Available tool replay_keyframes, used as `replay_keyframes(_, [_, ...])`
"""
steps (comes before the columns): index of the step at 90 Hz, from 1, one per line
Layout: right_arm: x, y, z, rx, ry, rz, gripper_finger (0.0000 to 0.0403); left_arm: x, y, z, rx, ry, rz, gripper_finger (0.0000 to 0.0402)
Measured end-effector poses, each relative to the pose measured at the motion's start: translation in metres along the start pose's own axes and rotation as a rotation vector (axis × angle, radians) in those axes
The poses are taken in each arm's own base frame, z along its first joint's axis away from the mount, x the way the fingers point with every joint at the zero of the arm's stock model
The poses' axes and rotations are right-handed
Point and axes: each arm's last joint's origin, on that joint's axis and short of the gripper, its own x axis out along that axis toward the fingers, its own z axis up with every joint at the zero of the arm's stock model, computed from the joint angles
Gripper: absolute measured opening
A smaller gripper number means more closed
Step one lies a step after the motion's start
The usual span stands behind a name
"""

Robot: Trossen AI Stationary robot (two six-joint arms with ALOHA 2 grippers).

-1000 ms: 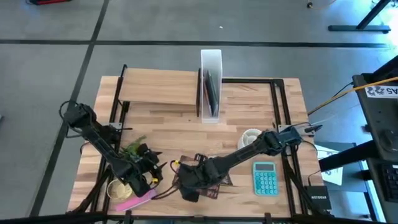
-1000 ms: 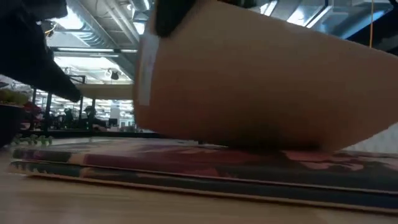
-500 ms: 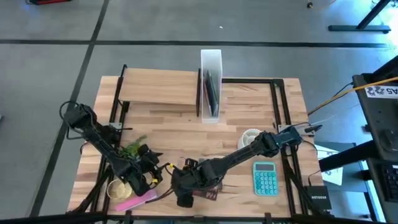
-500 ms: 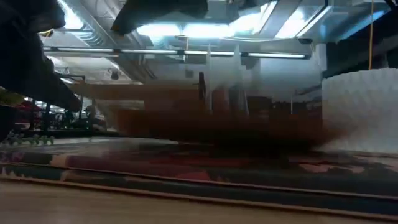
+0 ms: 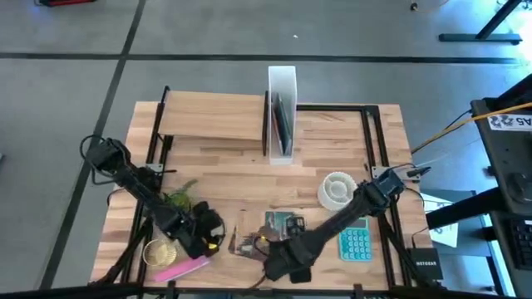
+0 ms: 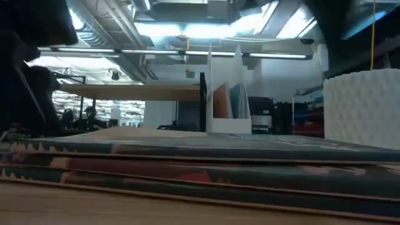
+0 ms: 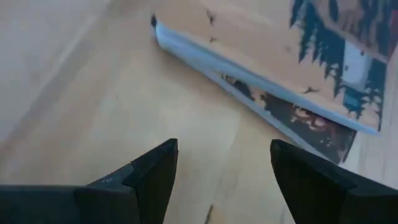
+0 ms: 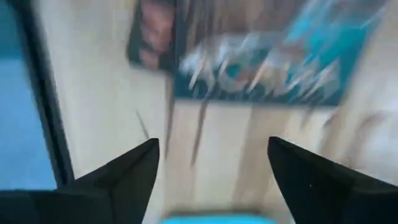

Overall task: Stock shelves
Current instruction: Remove the brown book from the white bookshelf

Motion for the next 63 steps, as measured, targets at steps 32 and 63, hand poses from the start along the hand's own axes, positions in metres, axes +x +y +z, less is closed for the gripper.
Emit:
replay_keyframes(32, [0.088,-0.012,-0.002,-0.025,0.158,0.062,0.0189,0.028,-0.001,0.007,-0.055,0.088,-0.091,0.0239])
replay_keyframes(63, [0.065,-0.004,0.018,-0.071,-0.027,0.102,0.0163,0.044,-0.002,0.016,-0.06,0.039,-0.148,0.0239])
